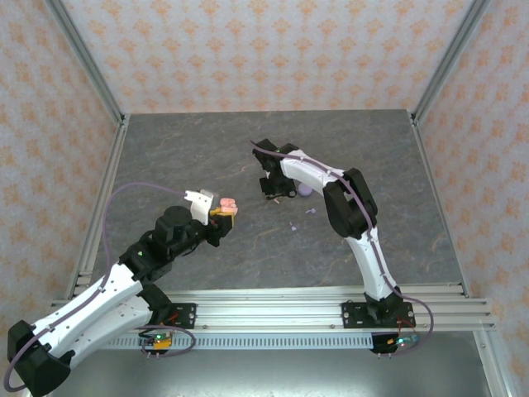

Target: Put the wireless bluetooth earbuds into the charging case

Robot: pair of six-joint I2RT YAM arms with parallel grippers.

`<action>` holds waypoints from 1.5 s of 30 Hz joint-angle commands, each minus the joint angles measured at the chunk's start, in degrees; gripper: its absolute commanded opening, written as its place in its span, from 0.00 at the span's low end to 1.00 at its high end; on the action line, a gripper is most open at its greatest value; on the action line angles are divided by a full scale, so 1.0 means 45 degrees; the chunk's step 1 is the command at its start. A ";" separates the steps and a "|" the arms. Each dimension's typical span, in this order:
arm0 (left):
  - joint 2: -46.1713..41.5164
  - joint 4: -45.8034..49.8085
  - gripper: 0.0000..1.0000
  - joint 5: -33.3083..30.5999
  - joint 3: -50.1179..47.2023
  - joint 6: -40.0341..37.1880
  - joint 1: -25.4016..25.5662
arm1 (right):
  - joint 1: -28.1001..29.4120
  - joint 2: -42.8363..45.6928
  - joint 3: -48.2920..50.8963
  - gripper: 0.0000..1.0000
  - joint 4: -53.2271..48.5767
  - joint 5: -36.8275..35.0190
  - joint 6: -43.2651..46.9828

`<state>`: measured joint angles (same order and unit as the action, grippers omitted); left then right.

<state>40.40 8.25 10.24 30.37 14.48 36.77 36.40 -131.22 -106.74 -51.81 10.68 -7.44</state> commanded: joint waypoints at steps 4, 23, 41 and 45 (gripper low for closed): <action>-0.0022 -0.0369 0.27 0.0090 0.0136 -0.0014 0.0090 | 0.0049 -0.0393 0.0494 0.23 0.0176 0.0809 -0.0381; 0.1471 -0.2462 0.26 0.0477 -0.0396 0.0734 0.0090 | -0.1516 0.4158 0.6292 0.19 0.5888 0.3069 -0.2738; 0.4447 -0.8984 0.27 -0.0060 -0.1629 0.1547 0.0090 | -0.1933 0.9353 1.0472 0.19 1.1096 0.4435 -0.5052; 0.5413 -1.0471 0.27 0.0096 -0.1593 0.1925 0.0090 | -0.1934 1.0455 1.0965 0.19 1.1894 0.4672 -0.5265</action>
<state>63.16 -29.21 11.49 23.49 21.23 36.77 27.92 -87.74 -58.72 -4.36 30.24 -29.39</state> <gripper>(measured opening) 0.267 0.189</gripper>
